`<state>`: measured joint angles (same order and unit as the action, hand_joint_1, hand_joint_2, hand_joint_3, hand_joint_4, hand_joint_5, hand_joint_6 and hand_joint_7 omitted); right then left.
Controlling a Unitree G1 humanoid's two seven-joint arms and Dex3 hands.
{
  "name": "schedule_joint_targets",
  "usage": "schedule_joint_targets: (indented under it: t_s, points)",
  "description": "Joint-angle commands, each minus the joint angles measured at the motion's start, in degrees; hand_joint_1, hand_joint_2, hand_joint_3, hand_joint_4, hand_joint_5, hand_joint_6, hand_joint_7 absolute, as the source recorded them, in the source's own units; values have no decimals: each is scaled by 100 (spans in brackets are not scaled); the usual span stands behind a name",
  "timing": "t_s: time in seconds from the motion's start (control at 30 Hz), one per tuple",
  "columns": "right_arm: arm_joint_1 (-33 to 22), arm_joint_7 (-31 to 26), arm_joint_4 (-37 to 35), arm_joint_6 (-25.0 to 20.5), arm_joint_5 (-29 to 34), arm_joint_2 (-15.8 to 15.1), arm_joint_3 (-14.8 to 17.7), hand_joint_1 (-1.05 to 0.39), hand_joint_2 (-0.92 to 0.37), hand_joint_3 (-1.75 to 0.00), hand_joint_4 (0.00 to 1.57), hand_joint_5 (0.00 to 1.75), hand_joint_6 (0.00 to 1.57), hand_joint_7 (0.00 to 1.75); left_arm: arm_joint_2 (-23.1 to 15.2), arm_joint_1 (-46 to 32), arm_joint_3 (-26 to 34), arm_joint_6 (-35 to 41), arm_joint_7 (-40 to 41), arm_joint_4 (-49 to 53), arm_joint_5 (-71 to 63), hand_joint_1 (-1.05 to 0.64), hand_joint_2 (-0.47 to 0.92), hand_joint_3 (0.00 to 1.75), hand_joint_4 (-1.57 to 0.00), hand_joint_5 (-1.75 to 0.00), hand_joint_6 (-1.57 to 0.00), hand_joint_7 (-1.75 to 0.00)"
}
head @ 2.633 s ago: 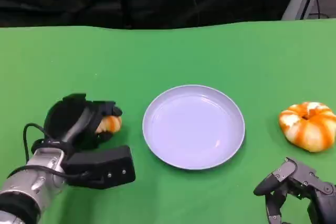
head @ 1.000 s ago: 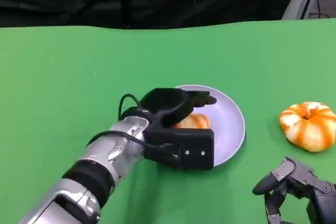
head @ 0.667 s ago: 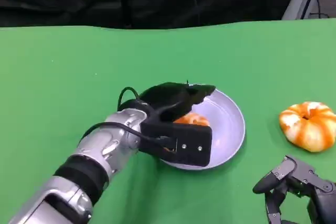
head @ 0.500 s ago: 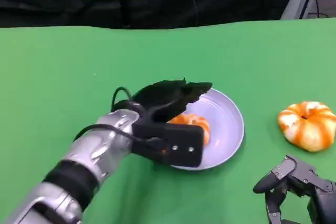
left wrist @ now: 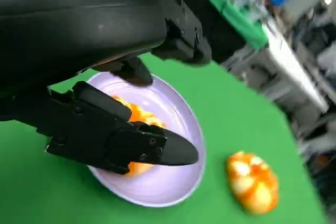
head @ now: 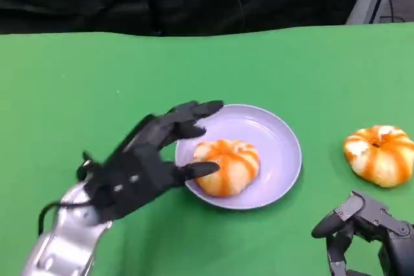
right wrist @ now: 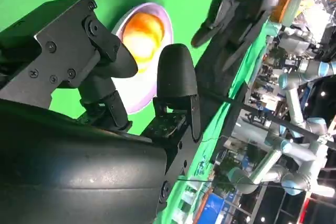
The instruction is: Grasp the bread from the table and place it into the plate.
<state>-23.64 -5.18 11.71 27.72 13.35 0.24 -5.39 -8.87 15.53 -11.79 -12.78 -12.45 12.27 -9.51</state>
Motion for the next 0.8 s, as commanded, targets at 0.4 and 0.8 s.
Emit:
schedule_joint_targets:
  t_s: [0.4, 0.8]
  points:
    - [-106, 1, 116, -23, -67, -29, -13, 12, -40, -131, 79, 170, 74, 135, 329, -2511, 856, -572, 207, -1749, 1167, -2, 52, 103, -64, -146, -61, -114]
    - [-126, 91, 37, 112, -208, -187, 161, 8, -42, -124, 81, 167, 75, 132, 929, -3037, 967, -1221, 617, -1489, 1168, 7, 50, 130, -82, -173, -79, -146]
